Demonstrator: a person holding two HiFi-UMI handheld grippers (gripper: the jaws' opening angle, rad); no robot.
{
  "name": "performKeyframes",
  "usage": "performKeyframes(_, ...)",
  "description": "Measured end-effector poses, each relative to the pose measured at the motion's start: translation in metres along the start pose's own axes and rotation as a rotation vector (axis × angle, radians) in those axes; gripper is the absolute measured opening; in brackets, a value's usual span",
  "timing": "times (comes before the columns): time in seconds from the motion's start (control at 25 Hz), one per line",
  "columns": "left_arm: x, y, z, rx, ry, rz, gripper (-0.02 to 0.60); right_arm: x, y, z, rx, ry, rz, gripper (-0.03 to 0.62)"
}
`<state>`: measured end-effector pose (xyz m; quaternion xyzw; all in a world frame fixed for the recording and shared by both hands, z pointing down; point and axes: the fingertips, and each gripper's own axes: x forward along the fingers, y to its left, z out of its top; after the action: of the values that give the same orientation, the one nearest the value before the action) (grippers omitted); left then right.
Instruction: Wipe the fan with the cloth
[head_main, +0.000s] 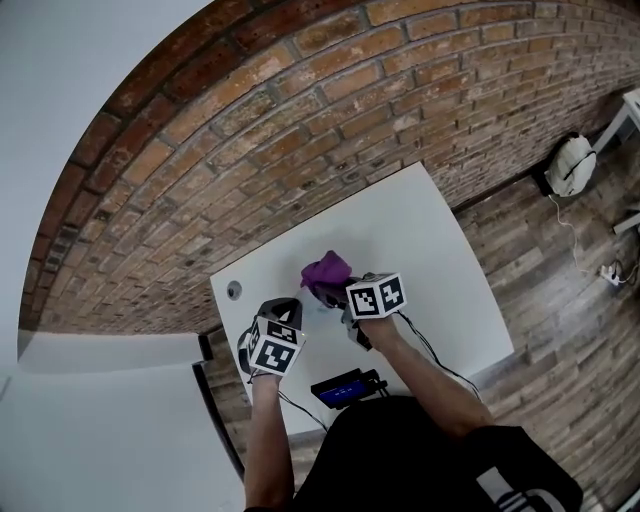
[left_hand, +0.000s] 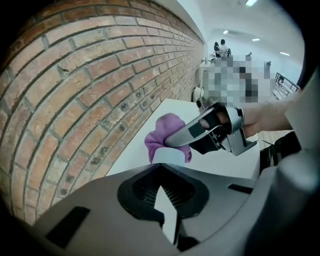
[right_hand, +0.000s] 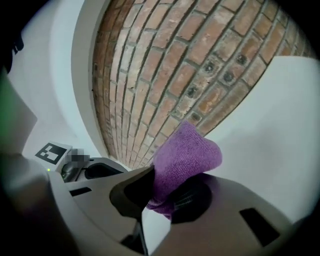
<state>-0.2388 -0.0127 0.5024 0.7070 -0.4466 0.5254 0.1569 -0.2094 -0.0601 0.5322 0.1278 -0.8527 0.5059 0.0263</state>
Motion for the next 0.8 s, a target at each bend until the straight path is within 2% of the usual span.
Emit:
performKeyframes(0.08,0.0,0.0,0.0,0.015,0.012,0.011,0.003,0.0,-0.013,-0.009,0.036,0.011,-0.013,0.077)
performKeyframes(0.2,0.0,-0.001,-0.001,0.034,0.025,0.017,0.003,-0.004,-0.041,-0.029,0.04,0.114,-0.109,0.077)
performKeyframes(0.24,0.0,-0.002,-0.001,0.032,0.025,0.015,0.003,-0.008,-0.045,-0.029,0.042,0.118,-0.124,0.078)
performKeyframes(0.32,0.0,-0.002,0.0,0.023,0.017,0.01,0.003,-0.015,-0.033,-0.01,0.04,0.05,-0.08,0.078)
performKeyframes(0.4,0.0,-0.001,0.0,0.019,0.012,0.013,0.003,-0.018,-0.002,0.017,0.009,-0.027,0.018,0.077)
performKeyframes(0.52,0.0,-0.001,0.0,0.025,0.016,0.017,0.003,-0.01,0.039,0.033,-0.053,-0.025,0.134,0.078)
performKeyframes(0.6,0.0,-0.001,-0.001,0.029,0.023,0.017,0.003,0.0,0.043,0.024,-0.067,0.017,0.142,0.078)
performKeyframes(0.72,0.0,-0.003,0.0,0.046,0.035,0.016,0.003,0.002,0.023,0.014,0.027,-0.007,0.117,0.078)
performKeyframes(0.8,0.0,-0.003,0.0,0.066,0.048,0.02,0.0,0.002,0.0,0.003,0.074,-0.001,0.07,0.078)
